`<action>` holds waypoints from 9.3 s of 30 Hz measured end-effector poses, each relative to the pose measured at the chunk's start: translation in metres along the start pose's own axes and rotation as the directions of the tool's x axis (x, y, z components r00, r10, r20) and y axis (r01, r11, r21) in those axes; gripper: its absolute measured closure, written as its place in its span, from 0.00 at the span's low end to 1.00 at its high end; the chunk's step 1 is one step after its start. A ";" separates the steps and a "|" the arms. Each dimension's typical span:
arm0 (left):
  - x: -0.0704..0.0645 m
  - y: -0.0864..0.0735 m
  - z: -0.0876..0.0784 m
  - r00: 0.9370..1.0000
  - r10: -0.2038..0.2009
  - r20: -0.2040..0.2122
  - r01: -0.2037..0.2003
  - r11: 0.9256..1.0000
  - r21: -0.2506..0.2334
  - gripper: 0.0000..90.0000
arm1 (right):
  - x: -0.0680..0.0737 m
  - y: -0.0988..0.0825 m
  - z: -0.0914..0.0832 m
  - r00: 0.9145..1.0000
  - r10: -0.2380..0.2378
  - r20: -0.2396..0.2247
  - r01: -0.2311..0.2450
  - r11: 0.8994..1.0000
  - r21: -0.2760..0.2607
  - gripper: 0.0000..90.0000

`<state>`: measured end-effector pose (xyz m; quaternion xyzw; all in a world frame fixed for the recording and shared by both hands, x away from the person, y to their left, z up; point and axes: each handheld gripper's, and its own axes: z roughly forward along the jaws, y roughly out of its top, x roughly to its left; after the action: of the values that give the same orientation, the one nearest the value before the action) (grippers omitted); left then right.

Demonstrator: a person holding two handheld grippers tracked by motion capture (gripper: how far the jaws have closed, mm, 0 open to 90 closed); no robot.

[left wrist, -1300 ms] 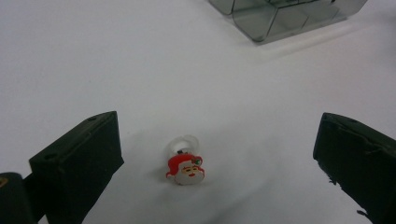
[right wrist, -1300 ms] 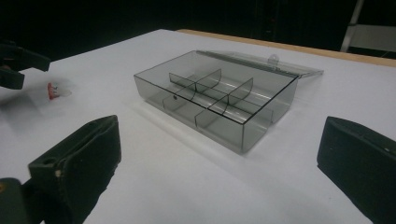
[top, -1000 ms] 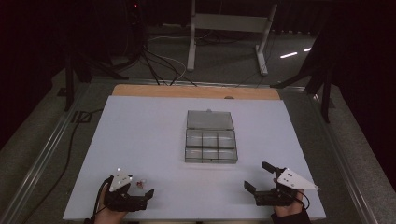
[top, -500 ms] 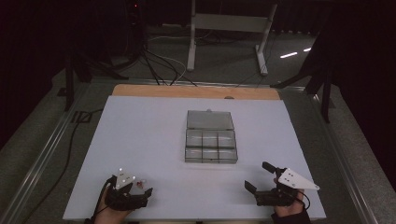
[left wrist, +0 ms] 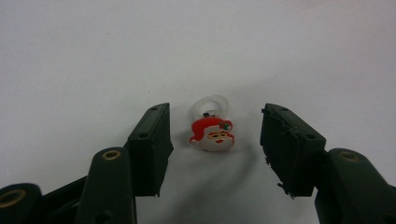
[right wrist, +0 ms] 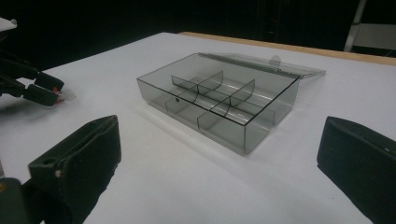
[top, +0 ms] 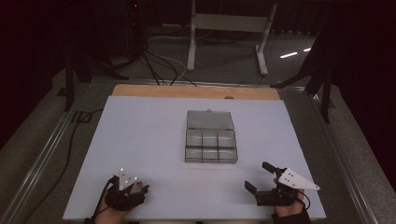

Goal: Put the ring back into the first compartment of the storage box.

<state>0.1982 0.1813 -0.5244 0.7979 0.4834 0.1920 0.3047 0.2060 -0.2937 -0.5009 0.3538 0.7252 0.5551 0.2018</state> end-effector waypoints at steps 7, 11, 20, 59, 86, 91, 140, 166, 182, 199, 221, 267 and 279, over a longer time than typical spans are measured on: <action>-0.002 0.000 0.002 0.999 0.031 -0.009 -0.031 0.999 0.007 0.61 | 0.000 0.000 0.000 1.000 -0.003 0.001 0.003 1.000 0.000 0.00; -0.002 0.001 0.004 0.999 0.036 -0.018 -0.036 0.999 0.011 0.67 | 0.000 0.000 0.000 1.000 -0.004 0.001 0.004 1.000 0.000 0.00; -0.002 0.002 0.005 0.999 0.042 -0.001 -0.042 0.999 0.015 0.76 | 0.000 0.000 0.000 1.000 -0.002 0.002 0.002 1.000 0.002 0.00; 0.008 0.004 -0.002 0.996 0.053 0.073 -0.055 0.998 0.023 0.81 | 0.001 0.000 -0.001 1.000 -0.002 0.003 0.002 1.000 0.002 0.00; 0.002 0.010 -0.002 0.984 0.098 0.148 -0.104 0.994 0.032 0.81 | 0.001 -0.001 -0.001 1.000 0.000 0.008 0.000 1.000 0.004 0.00; 0.001 0.012 -0.001 0.979 0.116 0.168 -0.123 0.992 0.035 0.81 | 0.001 -0.001 -0.001 1.000 0.002 0.008 -0.002 1.000 0.006 0.00; -0.013 0.058 -0.004 0.917 0.269 0.295 -0.272 0.962 -0.032 0.81 | 0.001 -0.001 -0.001 1.000 -0.001 0.010 0.000 1.000 0.008 0.00; -0.012 0.083 -0.005 0.888 0.318 0.332 -0.313 0.947 -0.068 0.81 | 0.002 -0.001 -0.002 1.000 0.000 0.010 0.000 1.000 0.006 0.00; -0.006 0.101 0.002 0.876 0.321 0.360 -0.311 0.946 -0.087 0.81 | 0.002 -0.001 -0.002 1.000 -0.001 0.008 0.001 1.000 0.008 0.00; 0.000 0.122 0.010 0.871 0.326 0.369 -0.309 0.945 -0.106 0.81 | 0.002 -0.002 -0.002 1.000 -0.001 0.008 0.001 1.000 0.008 0.00; -0.002 0.154 0.020 0.847 0.330 0.418 -0.284 0.944 -0.170 0.81 | 0.002 -0.002 -0.001 1.000 0.000 0.006 0.000 1.000 0.013 0.00; -0.029 0.202 0.074 0.825 0.348 0.445 -0.301 0.937 -0.175 0.81 | 0.002 -0.003 -0.001 1.000 0.004 0.000 -0.004 1.000 0.015 0.00; -0.031 0.204 0.098 0.844 0.307 0.440 -0.270 0.952 -0.145 0.81 | 0.002 -0.003 -0.002 1.000 0.008 0.001 -0.008 1.000 0.011 0.00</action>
<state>0.3763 0.0531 -0.4604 0.8717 0.2646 0.0607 0.4080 0.2024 -0.2945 -0.5029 0.3582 0.7269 0.5515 0.1980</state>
